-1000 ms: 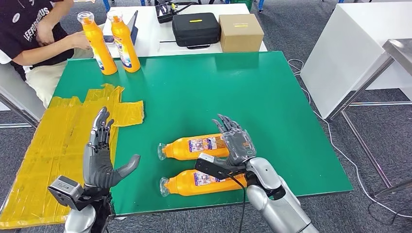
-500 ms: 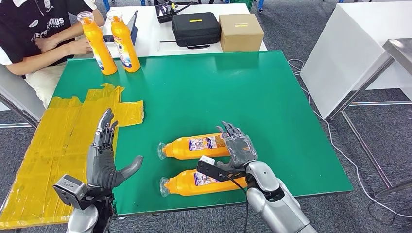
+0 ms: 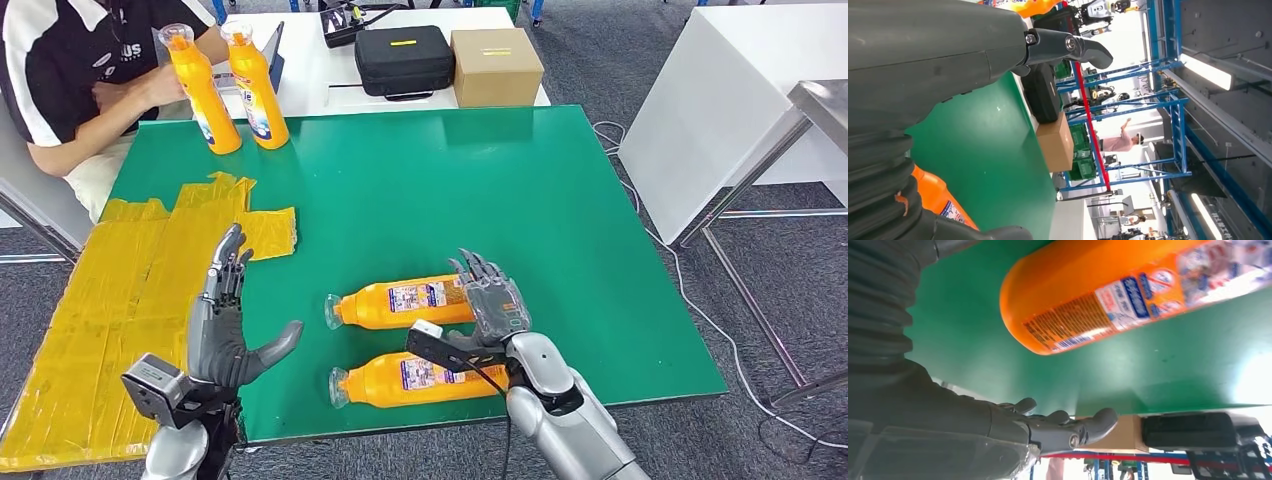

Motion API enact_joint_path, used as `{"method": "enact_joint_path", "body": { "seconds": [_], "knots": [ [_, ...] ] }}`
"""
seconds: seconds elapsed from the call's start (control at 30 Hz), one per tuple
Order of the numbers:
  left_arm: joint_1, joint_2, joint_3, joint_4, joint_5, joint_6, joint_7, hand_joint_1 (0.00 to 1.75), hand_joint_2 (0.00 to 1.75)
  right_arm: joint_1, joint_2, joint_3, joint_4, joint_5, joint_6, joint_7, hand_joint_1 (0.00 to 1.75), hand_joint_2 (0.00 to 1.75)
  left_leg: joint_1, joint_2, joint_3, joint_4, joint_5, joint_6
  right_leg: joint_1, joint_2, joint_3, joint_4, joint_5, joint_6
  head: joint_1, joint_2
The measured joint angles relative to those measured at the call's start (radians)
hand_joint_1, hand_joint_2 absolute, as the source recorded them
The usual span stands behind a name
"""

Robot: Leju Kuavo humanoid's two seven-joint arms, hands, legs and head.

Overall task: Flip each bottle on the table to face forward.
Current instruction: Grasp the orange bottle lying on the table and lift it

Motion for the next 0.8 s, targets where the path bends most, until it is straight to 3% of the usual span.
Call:
{"method": "enact_joint_path", "body": {
  "seconds": [0.37, 0.8],
  "knots": [
    [-0.005, -0.013, -0.011, 0.018, -0.010, -0.010, 0.006, 0.00, 1.75, -0.078, 0.043, 0.003, 0.154, 0.153, -0.006, 0.073, 0.00, 1.75, 0.000, 0.000, 0.000, 0.000, 0.000, 0.000, 0.000, 0.000, 0.000, 0.000, 0.000, 0.000, 0.000, 0.000],
    [-0.012, -0.015, -0.018, 0.036, -0.010, -0.010, 0.008, 0.00, 1.75, -0.180, 0.105, 0.002, 0.381, 0.177, -0.029, 0.034, 0.00, 1.75, 0.000, 0.000, 0.000, 0.000, 0.000, 0.000, 0.000, 0.000, 0.000, 0.000, 0.000, 0.000, 0.000, 0.000]
  ]
}}
